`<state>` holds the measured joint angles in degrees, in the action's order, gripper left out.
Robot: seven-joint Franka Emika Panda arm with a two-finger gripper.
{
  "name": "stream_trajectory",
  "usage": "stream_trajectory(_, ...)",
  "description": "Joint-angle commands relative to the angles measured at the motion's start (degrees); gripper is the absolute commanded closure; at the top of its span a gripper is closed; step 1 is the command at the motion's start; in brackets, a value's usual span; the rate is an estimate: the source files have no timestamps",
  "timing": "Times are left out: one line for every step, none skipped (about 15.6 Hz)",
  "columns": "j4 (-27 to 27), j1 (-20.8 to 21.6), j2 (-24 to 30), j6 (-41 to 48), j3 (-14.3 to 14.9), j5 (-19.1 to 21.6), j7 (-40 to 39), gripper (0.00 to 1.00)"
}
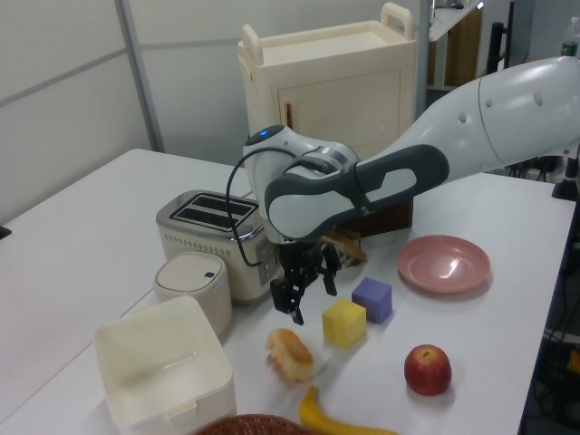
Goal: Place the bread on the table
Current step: 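Lower the roll onto the table beside the banana and open the gripper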
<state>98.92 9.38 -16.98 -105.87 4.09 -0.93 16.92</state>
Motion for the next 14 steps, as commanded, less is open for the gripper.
stream_trajectory(-0.7, -2.1, 5.7, 4.9, 0.4, -1.5, -1.7, 0.0)
stream_trajectory(-1.4, -4.3, 7.4, 7.5, 0.2, -1.5, -4.1, 0.0)
stream_trajectory(-2.2, -6.4, 9.0, 9.6, 0.0, -1.3, -6.8, 0.0)
stream_trajectory(-2.6, -7.9, 10.6, 11.3, -0.1, -1.1, -8.3, 0.0)
stream_trajectory(-2.7, -8.8, 11.9, 11.8, -0.1, -1.1, -8.5, 0.0)
stream_trajectory(-2.6, -9.5, 13.3, 12.0, 0.0, -1.1, -8.7, 0.0)
stream_trajectory(-2.6, -10.5, 14.4, 12.0, 0.0, -0.8, -9.1, 0.0)
stream_trajectory(-2.6, -11.4, 15.0, 12.0, -0.1, -0.6, -9.2, 0.0)
stream_trajectory(-2.6, -11.5, 15.1, 12.1, -0.1, -0.6, -9.8, 0.0)
stream_trajectory(-2.6, -11.5, 15.1, 12.1, -0.1, -0.5, -9.9, 0.0)
stream_trajectory(-2.6, -11.6, 15.1, 12.1, 0.1, -0.2, -9.9, 0.0)
stream_trajectory(-2.8, -11.6, 15.1, 12.3, 0.3, 0.6, -9.8, 0.0)
stream_trajectory(-3.6, -11.6, 15.1, 12.8, 0.4, 1.4, -9.9, 0.0)
stream_trajectory(-4.2, -11.6, 15.1, 13.0, 0.5, 1.6, -10.0, 0.0)
